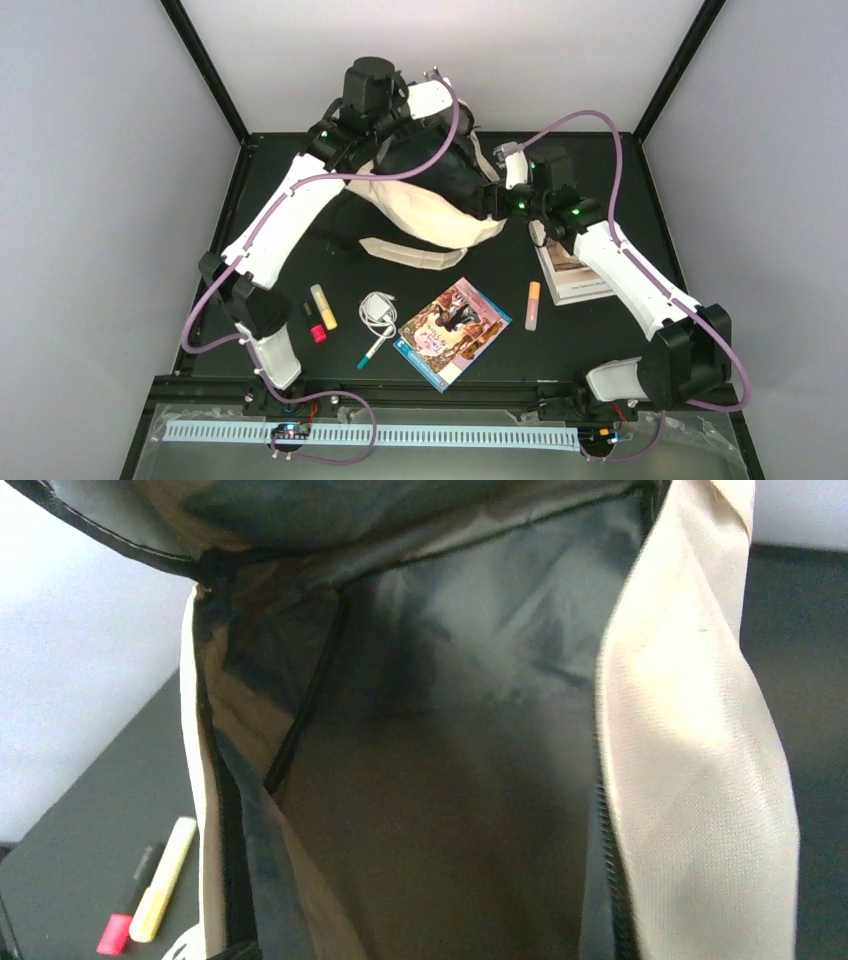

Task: Pack the student bag

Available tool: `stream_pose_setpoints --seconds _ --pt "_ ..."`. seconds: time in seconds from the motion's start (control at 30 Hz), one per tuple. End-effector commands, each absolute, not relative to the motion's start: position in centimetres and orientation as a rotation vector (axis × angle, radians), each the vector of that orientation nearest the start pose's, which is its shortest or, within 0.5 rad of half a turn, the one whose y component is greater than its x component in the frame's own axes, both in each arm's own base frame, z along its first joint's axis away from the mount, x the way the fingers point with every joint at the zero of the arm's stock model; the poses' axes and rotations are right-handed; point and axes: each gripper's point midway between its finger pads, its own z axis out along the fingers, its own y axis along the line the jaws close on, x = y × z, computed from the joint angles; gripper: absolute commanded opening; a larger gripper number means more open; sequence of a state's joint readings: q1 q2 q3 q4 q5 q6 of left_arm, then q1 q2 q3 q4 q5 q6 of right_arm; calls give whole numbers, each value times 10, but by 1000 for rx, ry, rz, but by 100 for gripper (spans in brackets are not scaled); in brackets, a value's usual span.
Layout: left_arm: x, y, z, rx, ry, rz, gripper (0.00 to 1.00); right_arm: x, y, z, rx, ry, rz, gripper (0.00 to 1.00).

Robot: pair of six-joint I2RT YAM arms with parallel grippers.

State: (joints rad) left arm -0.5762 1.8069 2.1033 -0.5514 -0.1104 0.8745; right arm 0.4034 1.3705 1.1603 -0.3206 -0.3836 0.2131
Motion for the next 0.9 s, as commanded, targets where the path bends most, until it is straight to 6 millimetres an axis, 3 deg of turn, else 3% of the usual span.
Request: stream_pose_setpoints --seconds 0.0,0.2,0.37,0.5,0.6,0.77,0.87 --pt "445 -270 426 1100 1441 220 2 344 219 236 -446 2194 726 88" --pt "435 -270 324 1195 1650 116 2 329 195 231 -386 2248 616 88" --pt "425 -261 277 1199 1812 58 2 313 173 197 -290 2421 514 88" --pt "419 -247 268 1161 1845 45 2 303 142 167 -196 2525 328 89" --pt "415 -237 271 1125 1855 24 2 308 124 163 -98 2545 258 94" --pt "403 -231 277 1096 1852 -49 2 336 68 163 240 2478 166 100" --pt "394 -231 275 1098 1845 -84 2 329 29 150 528 2446 78 100"
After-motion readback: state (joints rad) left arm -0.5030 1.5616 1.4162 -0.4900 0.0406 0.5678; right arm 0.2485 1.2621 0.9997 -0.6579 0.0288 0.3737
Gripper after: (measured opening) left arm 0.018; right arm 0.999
